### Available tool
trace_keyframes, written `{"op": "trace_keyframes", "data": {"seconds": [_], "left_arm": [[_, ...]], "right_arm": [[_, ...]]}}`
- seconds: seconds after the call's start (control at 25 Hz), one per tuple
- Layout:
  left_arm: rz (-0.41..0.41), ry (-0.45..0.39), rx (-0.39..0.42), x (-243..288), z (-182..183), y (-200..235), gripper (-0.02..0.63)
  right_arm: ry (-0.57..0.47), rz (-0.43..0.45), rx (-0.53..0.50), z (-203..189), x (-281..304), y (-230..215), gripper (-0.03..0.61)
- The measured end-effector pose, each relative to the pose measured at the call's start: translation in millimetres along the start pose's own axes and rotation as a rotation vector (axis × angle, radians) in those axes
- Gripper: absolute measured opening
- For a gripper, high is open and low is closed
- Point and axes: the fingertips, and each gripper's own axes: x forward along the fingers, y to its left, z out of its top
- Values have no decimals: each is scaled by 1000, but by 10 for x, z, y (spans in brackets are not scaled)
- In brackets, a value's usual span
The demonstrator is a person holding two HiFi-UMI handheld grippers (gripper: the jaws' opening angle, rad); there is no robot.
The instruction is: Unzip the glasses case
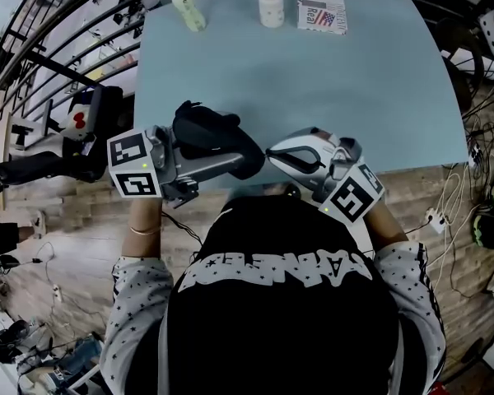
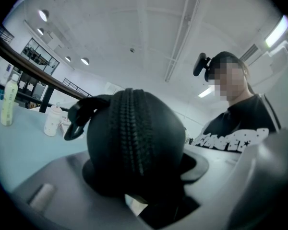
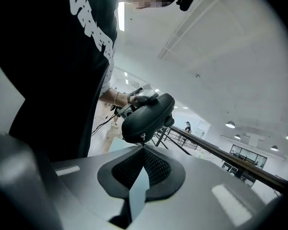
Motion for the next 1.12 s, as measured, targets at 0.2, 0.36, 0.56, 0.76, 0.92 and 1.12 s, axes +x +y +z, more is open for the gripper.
{"op": "trace_keyframes", "data": {"seconds": [0.2, 0.36, 0.56, 0.76, 0.92, 1.12], "left_arm": [[7, -3, -26, 17, -17, 37, 0], [17, 9, -35, 25, -49, 71, 0], [18, 22, -49, 32, -95, 96, 0], [9, 44, -33, 56, -93, 46, 0], [-2, 42, -40, 72, -89, 44, 0], [-5, 54, -37, 86, -123, 51, 0]], "right_arm": [[24, -10, 18, -32, -52, -53, 3], [37, -19, 13, -64, -63, -64, 3], [68, -9, -12, -101, -36, -35, 3], [108, 24, -129, -87, -16, 62, 5], [94, 47, -136, -60, 13, 116, 17], [80, 41, -102, -91, 19, 123, 17]]}}
